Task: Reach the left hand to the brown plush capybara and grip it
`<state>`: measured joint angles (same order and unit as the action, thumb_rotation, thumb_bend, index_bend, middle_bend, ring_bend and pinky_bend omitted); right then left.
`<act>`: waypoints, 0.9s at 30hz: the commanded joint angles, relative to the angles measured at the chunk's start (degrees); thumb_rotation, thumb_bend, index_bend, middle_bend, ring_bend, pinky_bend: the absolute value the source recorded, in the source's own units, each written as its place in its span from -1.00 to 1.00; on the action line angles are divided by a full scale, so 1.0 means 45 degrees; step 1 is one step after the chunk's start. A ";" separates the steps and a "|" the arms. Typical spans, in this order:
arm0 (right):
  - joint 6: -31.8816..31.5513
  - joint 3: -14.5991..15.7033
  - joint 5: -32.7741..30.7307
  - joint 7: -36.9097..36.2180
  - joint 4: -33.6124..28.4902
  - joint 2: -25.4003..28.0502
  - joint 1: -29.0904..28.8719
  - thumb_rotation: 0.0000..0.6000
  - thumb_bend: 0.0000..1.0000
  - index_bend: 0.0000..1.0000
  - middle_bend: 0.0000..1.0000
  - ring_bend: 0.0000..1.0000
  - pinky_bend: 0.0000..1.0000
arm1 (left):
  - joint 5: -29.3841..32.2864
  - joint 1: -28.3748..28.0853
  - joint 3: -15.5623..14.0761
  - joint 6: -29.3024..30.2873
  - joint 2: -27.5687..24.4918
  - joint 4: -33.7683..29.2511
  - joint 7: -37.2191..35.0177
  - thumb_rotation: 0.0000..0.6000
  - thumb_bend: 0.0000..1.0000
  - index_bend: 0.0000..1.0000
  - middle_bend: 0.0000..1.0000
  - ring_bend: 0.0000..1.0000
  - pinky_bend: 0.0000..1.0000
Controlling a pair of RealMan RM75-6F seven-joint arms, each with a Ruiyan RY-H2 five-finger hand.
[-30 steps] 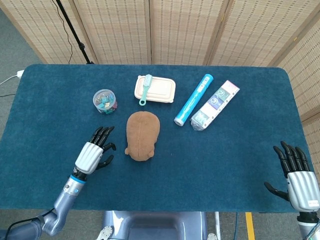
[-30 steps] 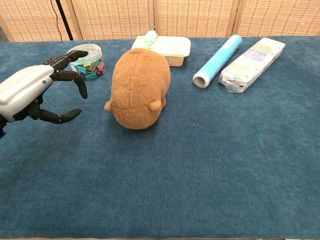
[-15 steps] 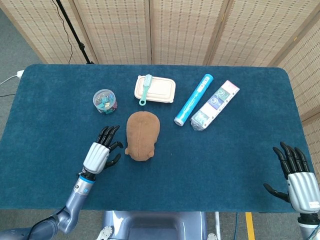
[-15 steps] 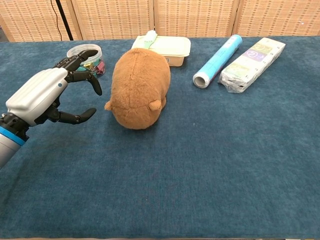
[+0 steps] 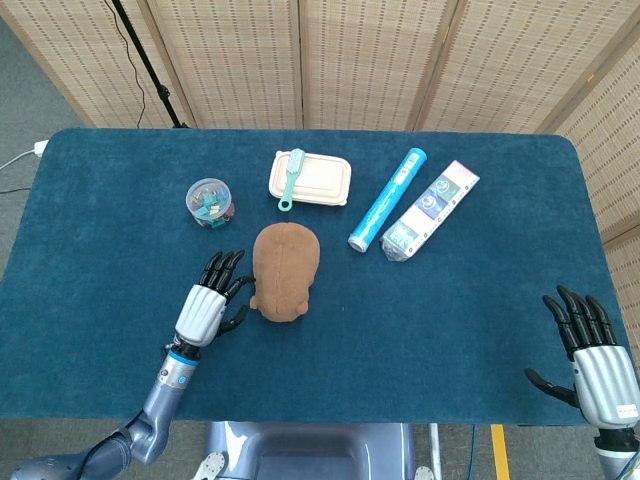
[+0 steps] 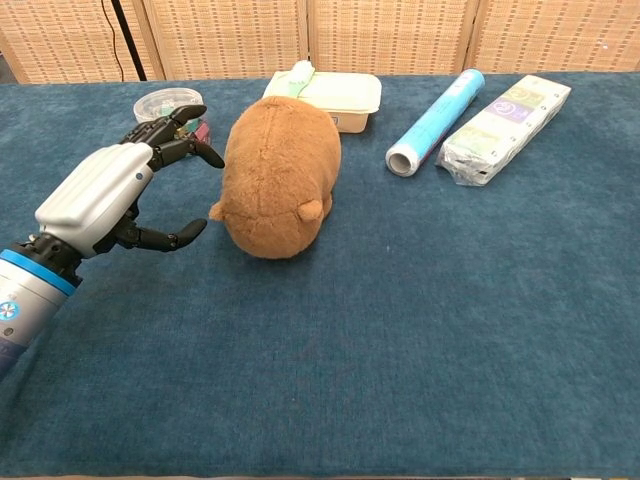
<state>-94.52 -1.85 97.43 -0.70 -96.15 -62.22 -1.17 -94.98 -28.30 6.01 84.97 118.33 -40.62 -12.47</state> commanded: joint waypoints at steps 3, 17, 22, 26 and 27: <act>-0.0021 -0.0012 0.0012 0.0022 0.0021 -0.0013 -0.0003 1.00 -1.00 -1.00 -1.00 -1.00 -1.00 | 0.0022 -0.0058 -0.0054 0.0381 0.0377 0.0442 -0.0276 1.00 -0.37 -0.46 -1.00 -1.00 -1.00; -0.0040 0.0017 0.0080 0.0007 0.0012 -0.0008 -0.0001 1.00 -1.00 -1.00 -1.00 -1.00 -1.00 | 0.0199 -0.0255 -0.0246 0.0498 0.1026 0.1368 -0.0245 1.00 -0.37 -0.48 -1.00 -1.00 -1.00; -0.0063 0.0013 0.0085 -0.0033 0.0003 0.0007 0.0003 1.00 -1.00 -1.00 -1.00 -1.00 -1.00 | 0.0246 -0.0257 -0.0251 0.0760 0.1138 0.1582 -0.0425 1.00 -0.37 -0.55 -1.00 -1.00 -1.00; -0.0039 0.0028 0.0100 -0.0036 0.0005 0.0010 -0.0006 1.00 -1.00 -1.00 -1.00 -1.00 -1.00 | 0.0320 -0.0335 -0.0227 0.0760 0.1215 0.1700 -0.0413 1.00 -0.37 -0.55 -1.00 -1.00 -1.00; -0.0032 0.0031 0.0100 -0.0035 0.0003 0.0010 -0.0008 1.00 -1.00 -1.00 -1.00 -1.00 -1.00 | 0.0338 -0.0353 -0.0232 0.0730 0.1241 0.1721 -0.0392 1.00 -0.37 -0.55 -1.00 -1.00 -1.00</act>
<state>-94.65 -1.71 97.88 -0.85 -96.14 -62.18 -1.21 -93.49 -29.85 4.98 88.28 123.89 -32.91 -14.27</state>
